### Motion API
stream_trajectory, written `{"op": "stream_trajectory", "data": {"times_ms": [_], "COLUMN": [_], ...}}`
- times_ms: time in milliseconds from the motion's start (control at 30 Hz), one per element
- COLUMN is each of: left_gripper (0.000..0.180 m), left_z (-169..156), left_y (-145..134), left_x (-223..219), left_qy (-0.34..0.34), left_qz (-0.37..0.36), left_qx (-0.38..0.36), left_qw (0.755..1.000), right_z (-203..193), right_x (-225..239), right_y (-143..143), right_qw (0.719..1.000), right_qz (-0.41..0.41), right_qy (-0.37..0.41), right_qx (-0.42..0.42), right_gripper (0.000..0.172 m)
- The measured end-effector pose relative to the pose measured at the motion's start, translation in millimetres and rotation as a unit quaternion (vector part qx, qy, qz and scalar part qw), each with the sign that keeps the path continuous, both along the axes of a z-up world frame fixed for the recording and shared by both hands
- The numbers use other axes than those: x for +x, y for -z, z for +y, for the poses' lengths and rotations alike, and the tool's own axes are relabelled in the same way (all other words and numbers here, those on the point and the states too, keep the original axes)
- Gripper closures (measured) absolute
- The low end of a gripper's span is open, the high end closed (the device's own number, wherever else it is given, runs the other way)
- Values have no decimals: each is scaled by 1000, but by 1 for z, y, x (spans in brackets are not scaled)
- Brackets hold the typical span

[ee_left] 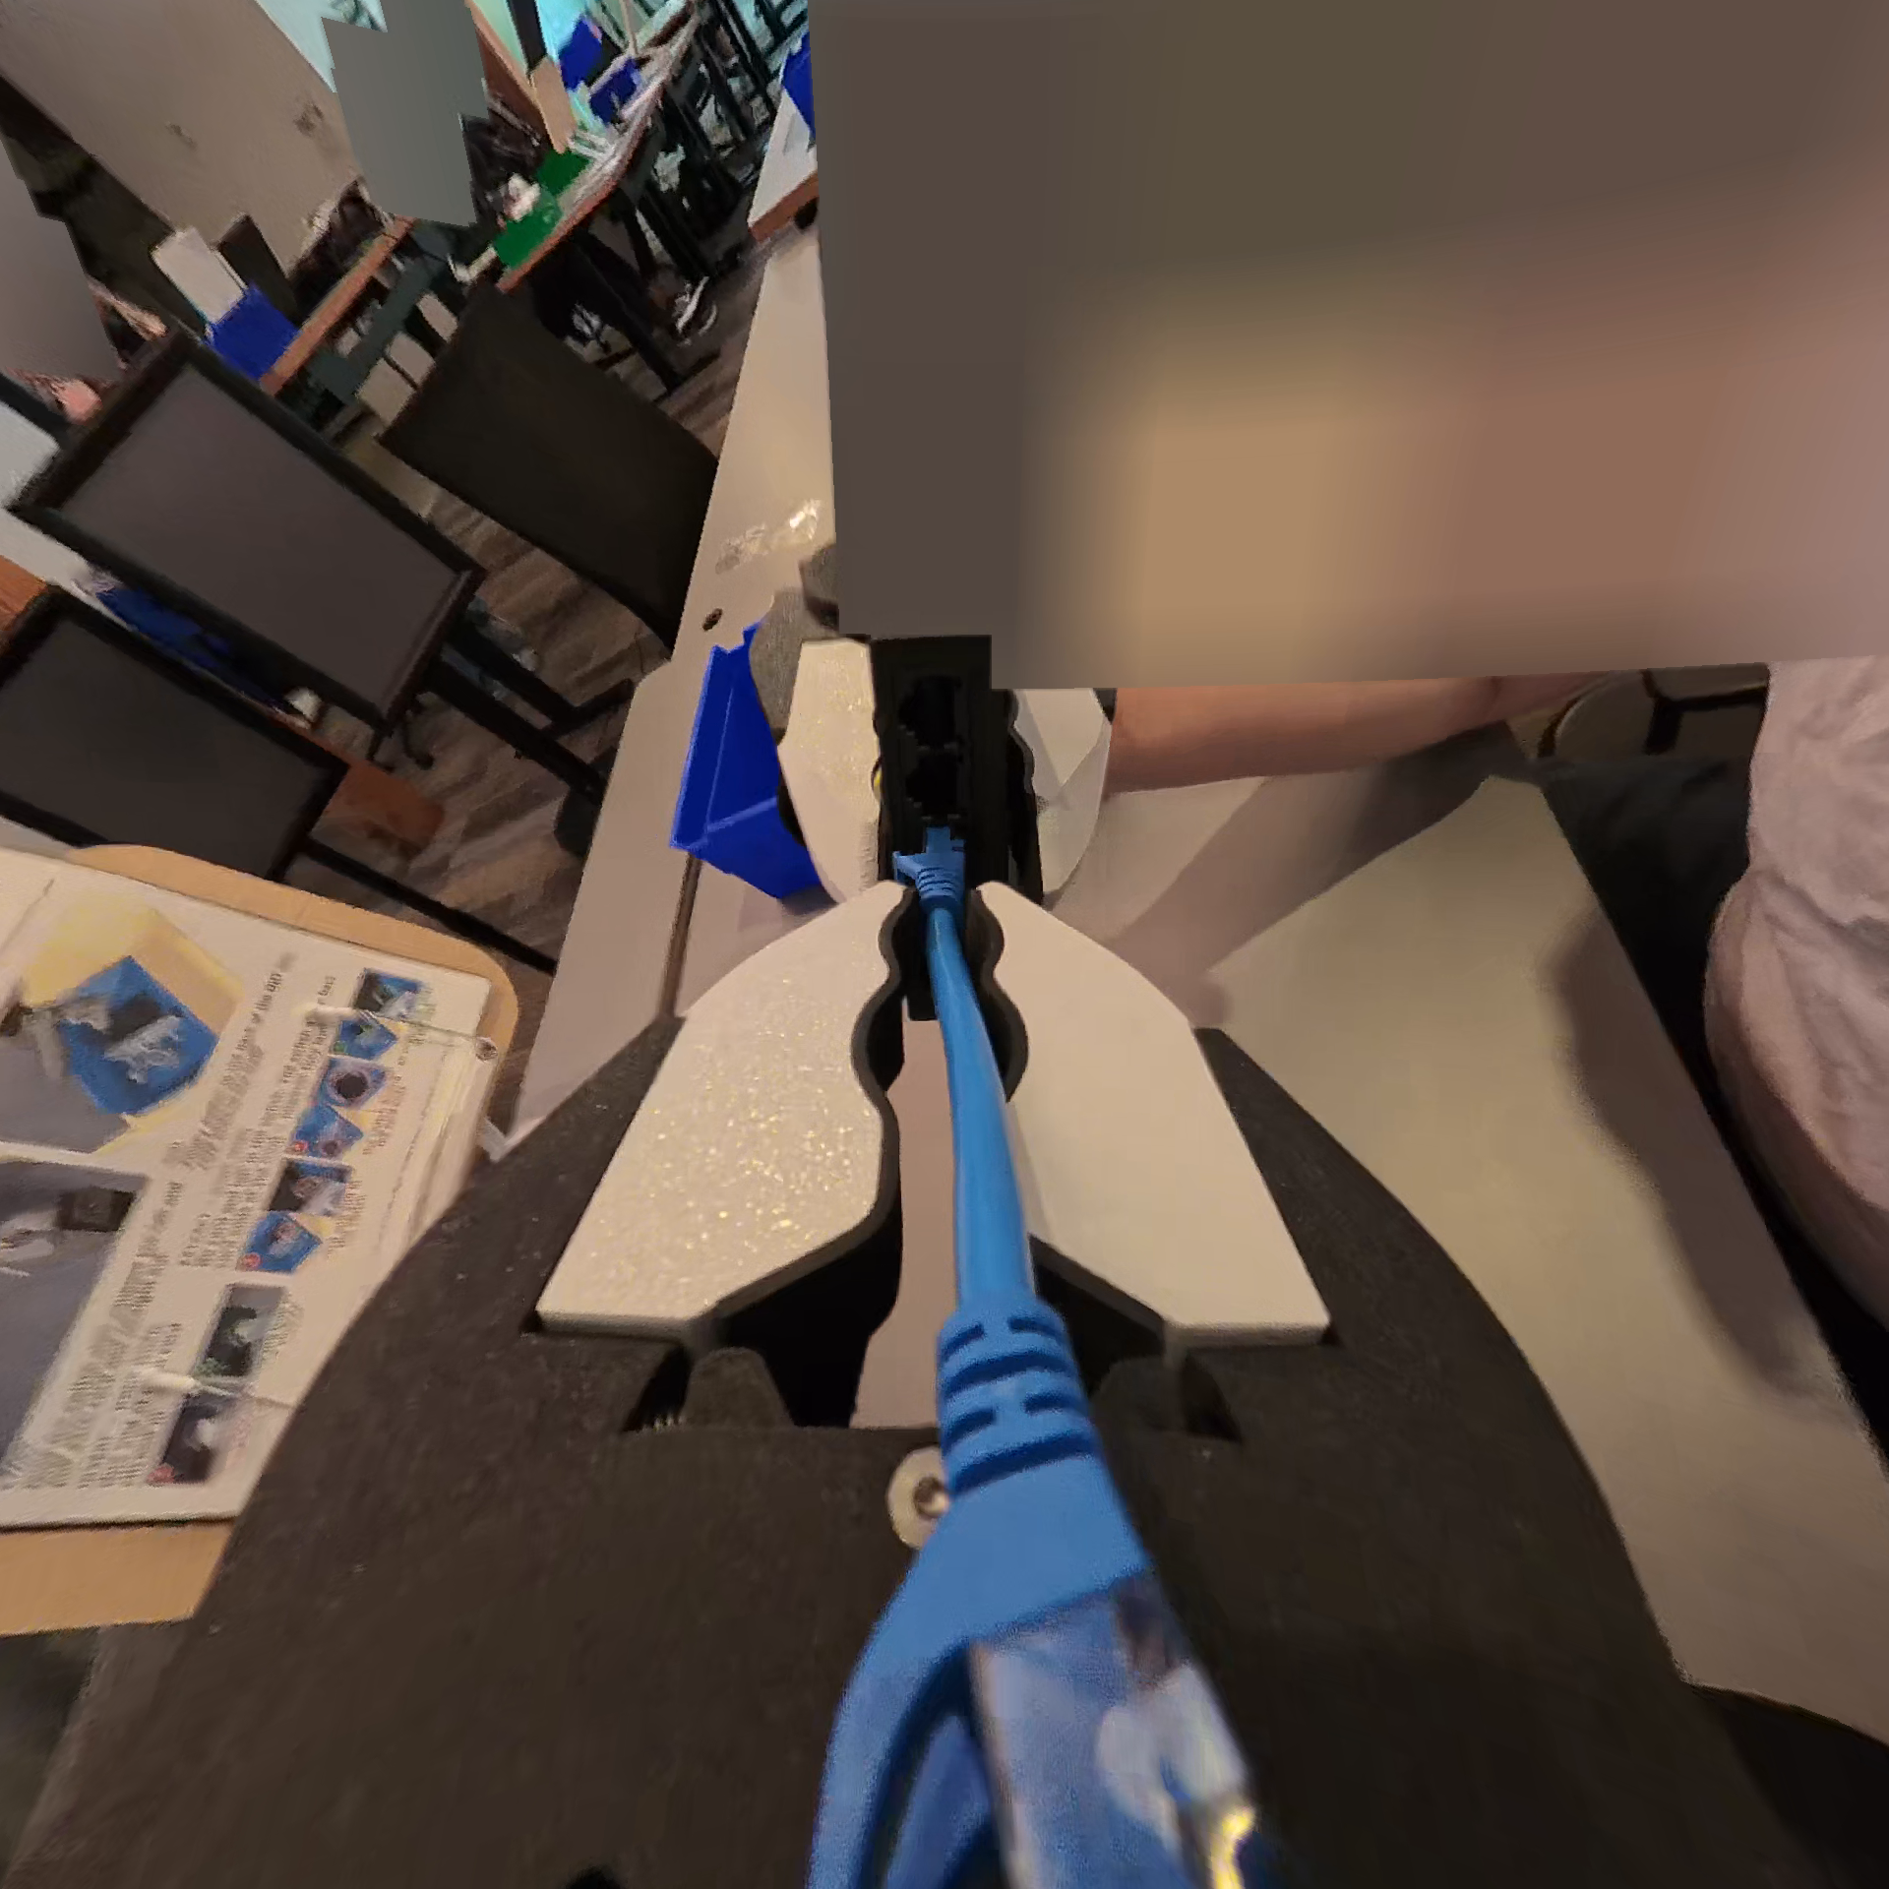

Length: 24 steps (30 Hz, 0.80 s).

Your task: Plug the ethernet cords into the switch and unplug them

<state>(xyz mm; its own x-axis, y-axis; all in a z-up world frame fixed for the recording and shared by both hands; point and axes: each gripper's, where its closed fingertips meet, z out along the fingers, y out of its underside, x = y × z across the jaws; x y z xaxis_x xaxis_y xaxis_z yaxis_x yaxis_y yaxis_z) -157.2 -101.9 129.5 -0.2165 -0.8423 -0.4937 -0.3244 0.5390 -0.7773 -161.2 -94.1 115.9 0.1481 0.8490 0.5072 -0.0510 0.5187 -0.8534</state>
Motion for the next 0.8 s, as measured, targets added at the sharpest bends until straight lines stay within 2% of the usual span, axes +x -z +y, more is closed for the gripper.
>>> {"op": "stream_trajectory", "data": {"times_ms": [33, 100, 200, 333, 400, 500, 633, 800], "left_gripper": [172, 171, 166, 160, 152, 149, 163, 158], "left_z": [-3, -8, -2, 1, 6, 2, -12, -15], "left_y": [-5, -18, -18, -21, -23, -20, -17, -14], "left_x": [2, 9, 17, 21, 23, 26, 26, 25], "left_qy": [9, 24, 21, 10, -4, 9, 48, 54], "left_qz": [-15, -67, -83, -97, -100, -77, -66, -56], "left_qx": [13, -7, -31, -15, -6, -31, -39, -40], "left_qw": [1000, 997, 996, 995, 995, 997, 996, 996], "right_z": [-3, -8, -4, -3, -2, -6, -10, -11], "right_x": [1, 5, 12, 16, 17, 16, 17, 16], "right_y": [-5, -19, -18, -20, -20, -18, -20, -18], "right_qw": [1000, 997, 998, 998, 998, 999, 999, 999], "right_qz": [20, 64, 63, 61, 57, 45, 44, 40], "right_qy": [-14, -35, -20, -11, -6, -9, -15, -12], "right_qx": [-4, -10, -11, -5, 1, 14, 21, 29], "right_gripper": [140, 140, 140, 140, 140, 141, 140, 141]}}
